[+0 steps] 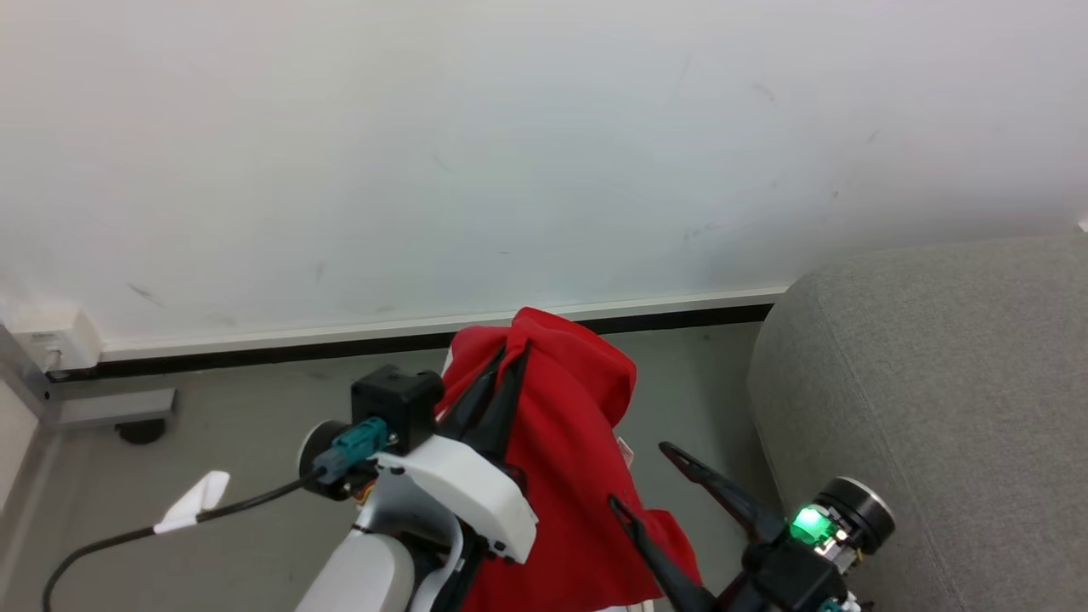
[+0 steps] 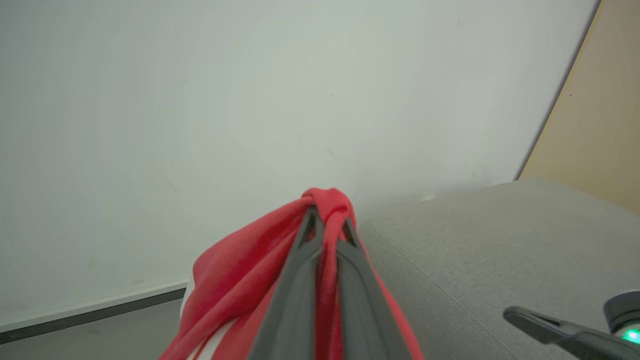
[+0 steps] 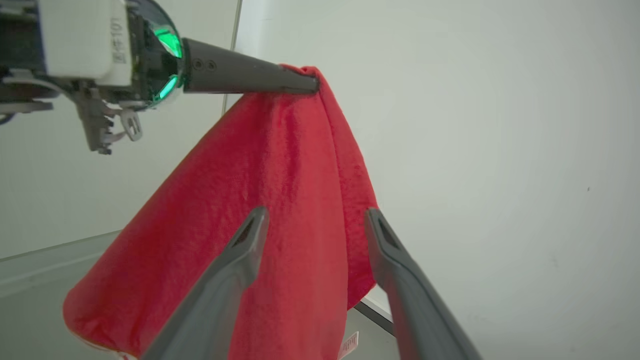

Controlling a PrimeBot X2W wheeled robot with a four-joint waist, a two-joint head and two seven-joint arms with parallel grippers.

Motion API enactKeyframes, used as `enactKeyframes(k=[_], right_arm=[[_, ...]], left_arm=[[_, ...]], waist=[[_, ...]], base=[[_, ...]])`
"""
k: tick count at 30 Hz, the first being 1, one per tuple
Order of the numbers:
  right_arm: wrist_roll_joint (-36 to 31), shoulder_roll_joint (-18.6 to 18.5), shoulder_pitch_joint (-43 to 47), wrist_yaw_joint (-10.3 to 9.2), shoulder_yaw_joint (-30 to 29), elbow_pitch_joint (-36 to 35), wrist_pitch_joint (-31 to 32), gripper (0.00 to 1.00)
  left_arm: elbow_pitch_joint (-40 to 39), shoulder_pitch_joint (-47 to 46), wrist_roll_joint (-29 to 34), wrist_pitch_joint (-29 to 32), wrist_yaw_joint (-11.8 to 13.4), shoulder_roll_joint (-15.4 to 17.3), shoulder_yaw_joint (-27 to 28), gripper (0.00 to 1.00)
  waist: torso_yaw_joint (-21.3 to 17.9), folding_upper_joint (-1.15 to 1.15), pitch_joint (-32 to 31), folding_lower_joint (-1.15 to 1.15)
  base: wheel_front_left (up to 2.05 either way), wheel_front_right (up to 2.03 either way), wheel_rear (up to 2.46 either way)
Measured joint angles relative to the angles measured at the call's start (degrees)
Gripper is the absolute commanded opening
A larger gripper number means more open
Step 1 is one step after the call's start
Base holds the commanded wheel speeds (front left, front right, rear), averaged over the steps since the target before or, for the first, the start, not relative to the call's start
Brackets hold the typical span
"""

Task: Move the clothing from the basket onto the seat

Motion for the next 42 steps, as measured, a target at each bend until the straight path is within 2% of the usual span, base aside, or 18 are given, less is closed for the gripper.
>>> enactKeyframes(k=[4,11,14,15,16,17,19,23,37,38,40,42], right_arm=[[-3.16,3.08,-3.22,0.01,1.14,6.78,0.46,1.00],[-9.95,7.67,-10.66,0.00,-0.93,21.01,0.75,1.00],[-9.85,8.17,-13.86,0.00,-0.37,26.04,0.67,1.00],[-7.92,8.08,-14.67,0.00,0.52,26.57,0.57,1.00],[-5.67,8.11,-15.32,0.00,1.78,27.00,0.35,0.47],[-3.35,8.24,-15.89,0.01,3.19,27.36,0.27,0.00],[0.62,8.37,-16.94,0.00,5.37,28.38,0.19,0.00],[4.53,8.34,-19.28,0.01,7.24,30.19,0.10,0.00],[7.58,8.35,-20.58,0.01,6.66,30.37,-0.11,0.00],[7.70,8.35,-20.57,0.00,6.66,30.33,-0.11,0.00],[7.71,8.36,-20.55,0.01,6.61,30.32,-0.11,0.00],[7.75,8.36,-20.51,0.01,6.56,30.23,-0.11,0.00]], left_arm=[[0.26,-0.35,-0.24,0.04,-0.20,-0.41,-1.87,0.00],[-0.71,-1.16,-0.68,0.98,-0.49,-0.99,-5.02,0.00],[-0.74,-1.33,-1.22,1.15,-0.51,-1.11,-5.79,0.00],[-0.63,-1.35,-1.44,1.16,-0.51,-1.15,-6.06,0.00],[-0.47,-1.38,-1.58,1.16,-0.51,-1.24,-6.36,0.00],[-0.24,-1.42,-1.67,1.14,-0.51,-1.29,-6.57,0.00],[0.21,-1.51,-2.23,1.05,-0.51,-1.32,-6.82,0.00],[1.35,-2.12,-2.92,0.18,-0.44,-1.41,-6.93,0.00],[3.27,-2.11,-3.21,-1.46,0.73,-0.67,-5.92,0.00],[3.32,-2.02,-3.21,-1.85,0.88,-0.59,-5.89,0.05],[3.43,-1.70,-3.21,-2.30,1.14,-0.34,-5.73,0.43],[3.42,-1.12,-3.21,-2.77,1.32,-0.02,-5.63,1.00]], waist=[[0.99,0.00,-0.22,0.00],[1.87,0.00,-0.28,0.00],[2.06,0.00,-0.18,0.00],[2.20,0.00,-0.15,0.00],[2.35,0.00,-0.17,0.00],[2.52,0.00,-0.18,0.00],[2.83,0.00,-0.13,0.00],[3.18,0.00,-0.08,0.00],[3.75,0.00,0.20,0.00],[3.84,0.00,0.23,0.00],[4.03,0.00,0.25,0.00],[4.19,0.00,0.29,0.00]], base=[[0.00,0.00,0.00],[0.00,0.00,0.00],[0.00,0.00,0.00],[0.00,0.00,0.00],[0.00,0.00,0.00],[0.00,0.00,0.00],[0.00,0.00,0.00],[0.00,0.00,0.00],[0.00,0.00,0.00],[0.00,0.00,0.00],[0.00,0.00,0.00],[0.00,0.00,0.00]])
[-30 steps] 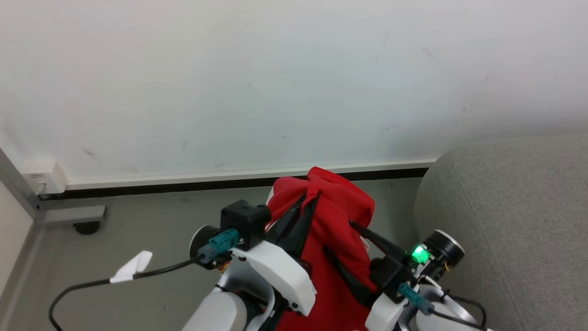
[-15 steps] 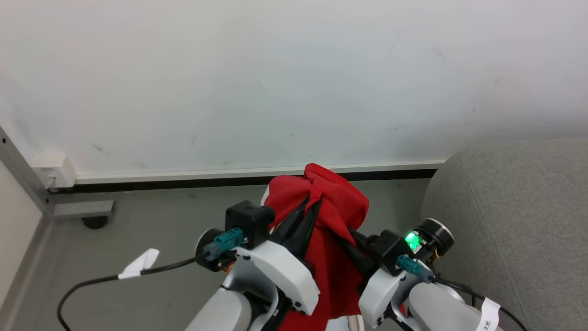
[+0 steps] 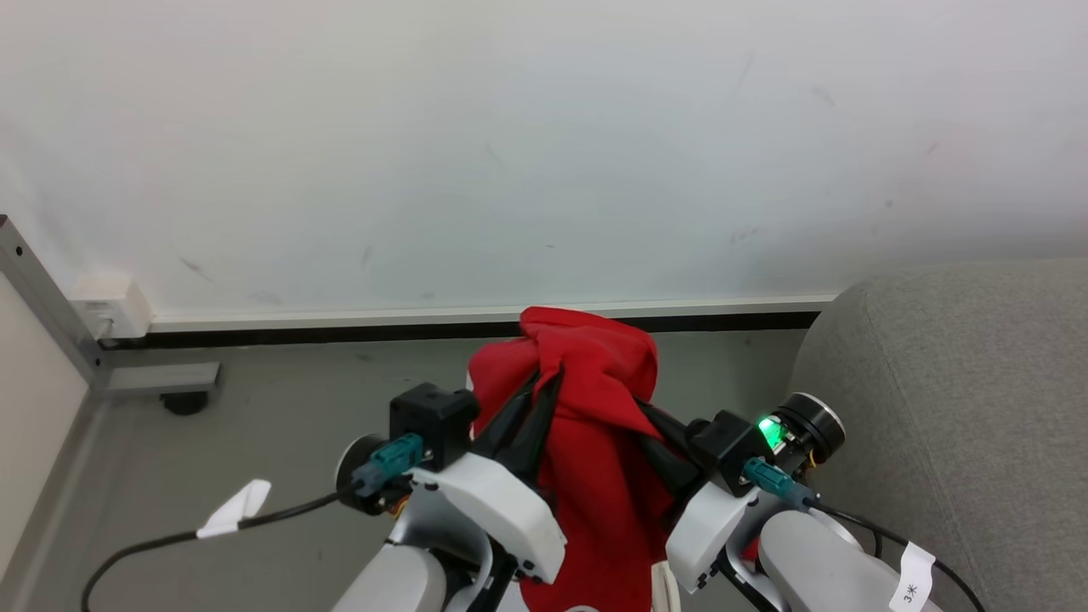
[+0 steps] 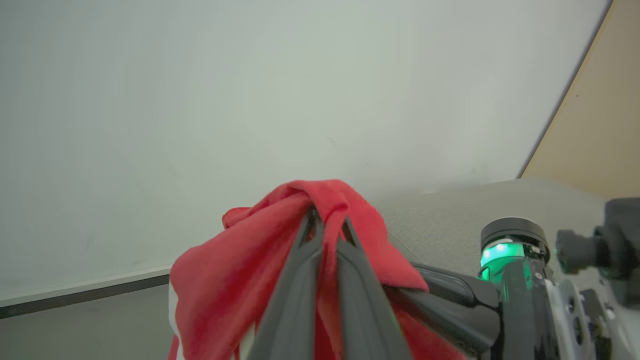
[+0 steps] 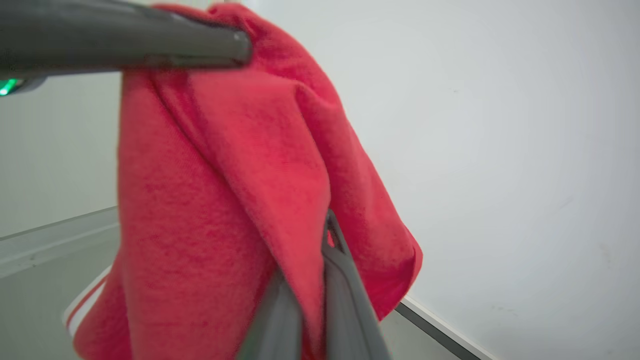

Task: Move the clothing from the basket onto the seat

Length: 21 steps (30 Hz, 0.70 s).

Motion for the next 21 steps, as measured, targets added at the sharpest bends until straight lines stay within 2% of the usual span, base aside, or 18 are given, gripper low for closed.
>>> enactKeyframes(k=[14,21], right_arm=[[-0.02,0.00,0.29,0.00,-1.16,0.32,-0.04,0.00],[-0.05,0.00,0.58,-0.01,-1.79,0.41,-0.04,0.00]], left_arm=[[-2.14,4.78,0.67,-3.97,0.79,3.38,0.15,1.00],[-3.30,7.17,3.00,-8.37,1.30,5.57,0.13,1.00]], waist=[[1.06,0.00,0.50,0.00],[1.25,0.00,0.61,0.00]], base=[[0.00,0.00,0.00],[0.00,0.00,0.00]])
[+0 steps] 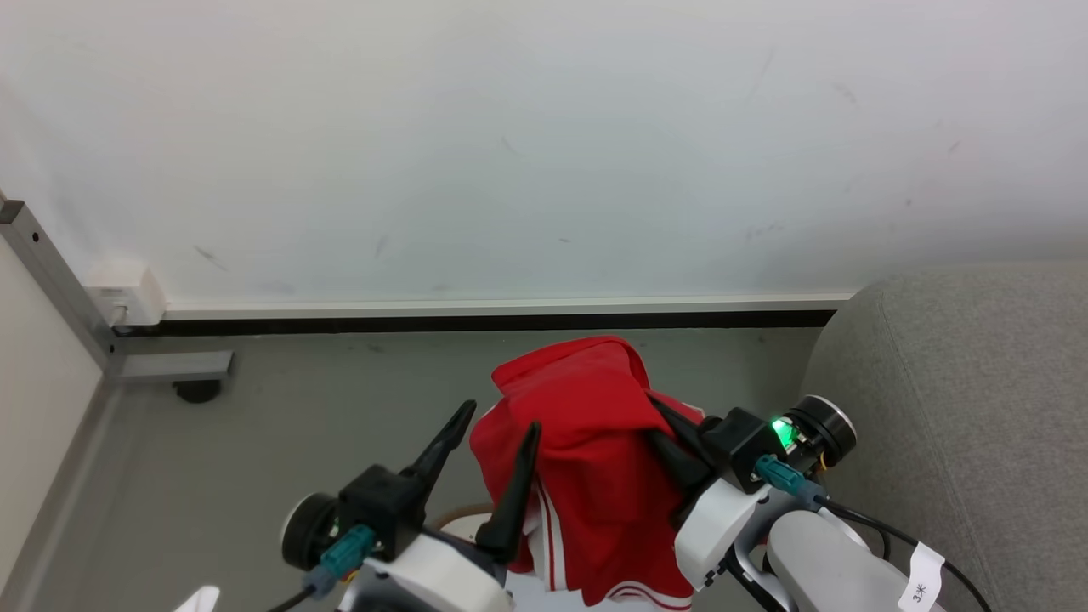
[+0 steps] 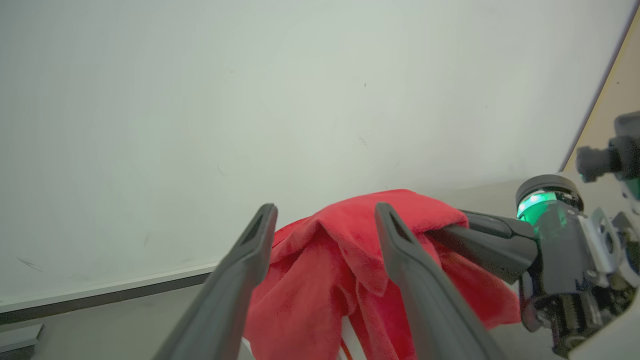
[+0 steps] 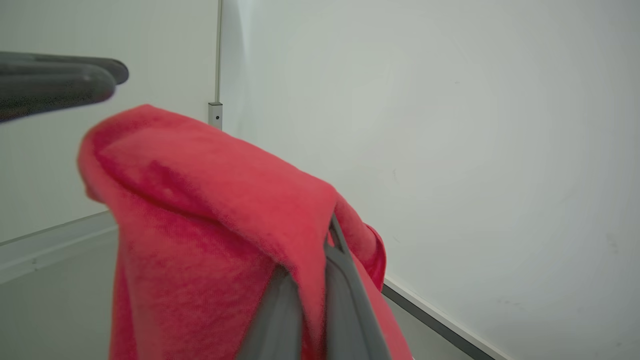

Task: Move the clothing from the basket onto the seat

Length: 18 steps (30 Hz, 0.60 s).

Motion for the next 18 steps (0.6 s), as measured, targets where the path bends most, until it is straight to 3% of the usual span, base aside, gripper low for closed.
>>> enactKeyframes(k=[8,18], right_arm=[[-0.12,0.00,0.38,0.01,-0.86,0.15,0.00,0.00],[-0.46,0.01,0.38,0.01,-1.69,0.07,0.00,0.00]], left_arm=[[2.29,2.59,0.66,-3.89,-0.34,2.09,-0.32,1.00],[4.49,2.76,0.38,-5.71,-0.41,2.46,0.04,1.00]], waist=[[0.30,0.00,-0.03,0.00],[-0.82,0.00,0.10,0.00]], base=[[0.00,0.00,0.00],[0.00,0.00,0.00]])
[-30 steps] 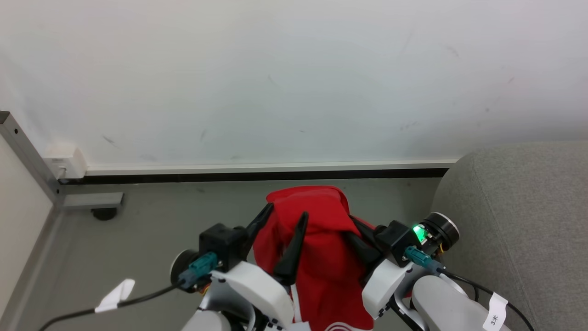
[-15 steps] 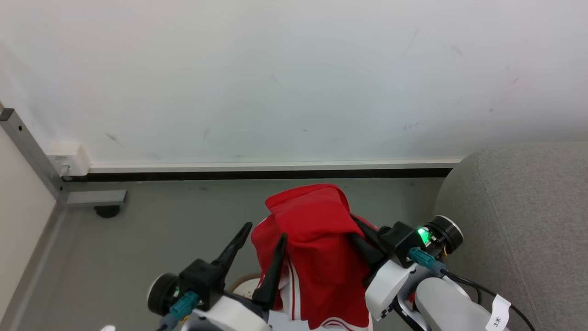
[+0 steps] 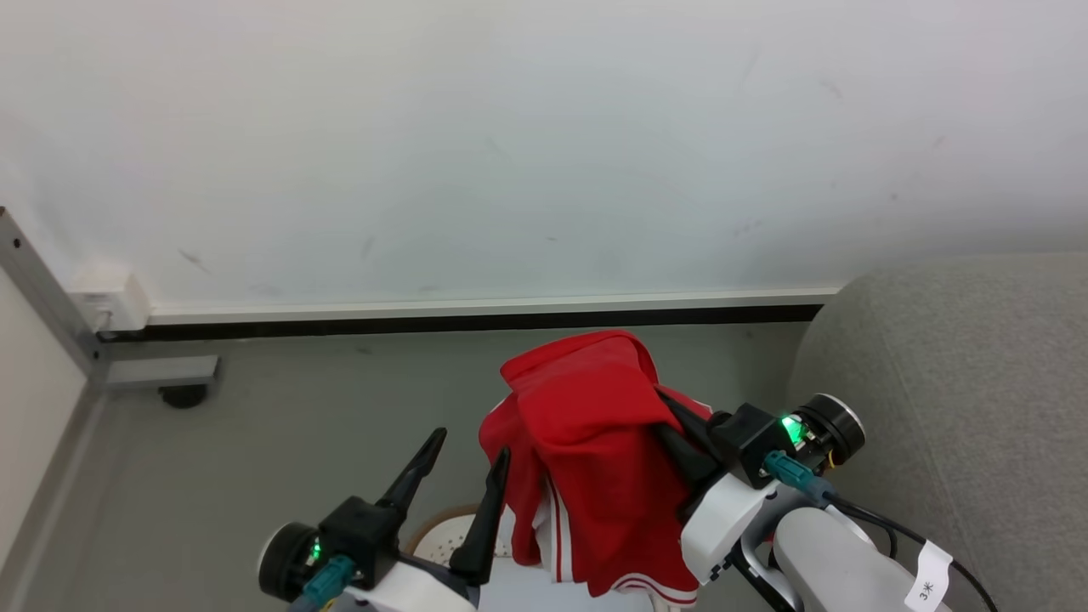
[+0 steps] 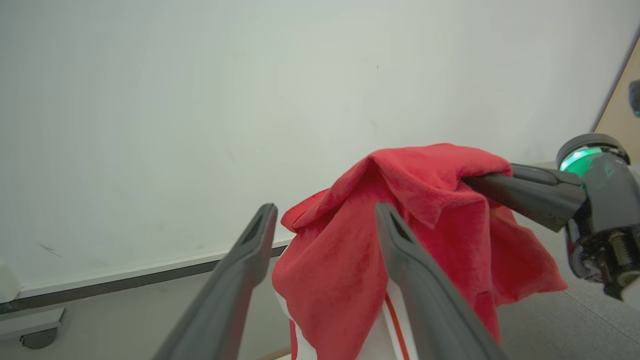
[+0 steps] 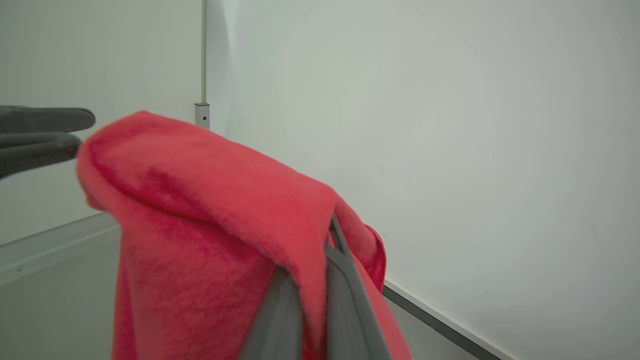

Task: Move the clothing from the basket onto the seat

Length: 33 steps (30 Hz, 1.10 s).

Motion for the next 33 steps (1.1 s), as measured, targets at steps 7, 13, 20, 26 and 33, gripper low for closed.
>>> enactKeyframes(k=[7,13,20,26,33], right_arm=[[-0.82,0.00,-0.31,-0.01,-1.68,-0.46,0.00,0.00],[-2.21,-0.42,-0.94,0.00,-3.35,-1.53,-0.01,0.00],[-2.60,-2.22,-1.04,0.00,-5.08,-4.17,0.00,0.00],[-2.67,-5.44,-0.57,0.00,-7.64,-7.61,0.00,0.00],[-2.67,-10.10,1.68,-0.01,-12.22,-12.48,-0.01,0.00]], left_arm=[[-0.21,0.30,-0.36,-0.07,0.15,0.16,-0.10,1.00],[-1.05,0.49,-0.68,-0.10,0.15,0.10,-0.79,1.00],[-1.83,0.34,-0.69,-0.14,-0.65,-0.96,-2.71,1.00],[-2.01,-0.77,-0.55,-0.13,-1.11,-2.46,-4.63,1.00],[-2.13,-3.38,0.15,0.51,-1.96,-3.47,-6.55,1.00]], waist=[[-3.56,0.00,0.54,0.00],[-8.75,0.00,1.23,0.00],[-16.70,0.00,2.03,0.00],[-23.84,0.00,2.67,0.00],[-28.90,0.01,4.94,0.00]], base=[[0.00,0.00,0.00],[0.00,0.00,0.00],[0.00,0.00,0.00],[0.00,0.00,0.00],[0.00,0.00,0.00]])
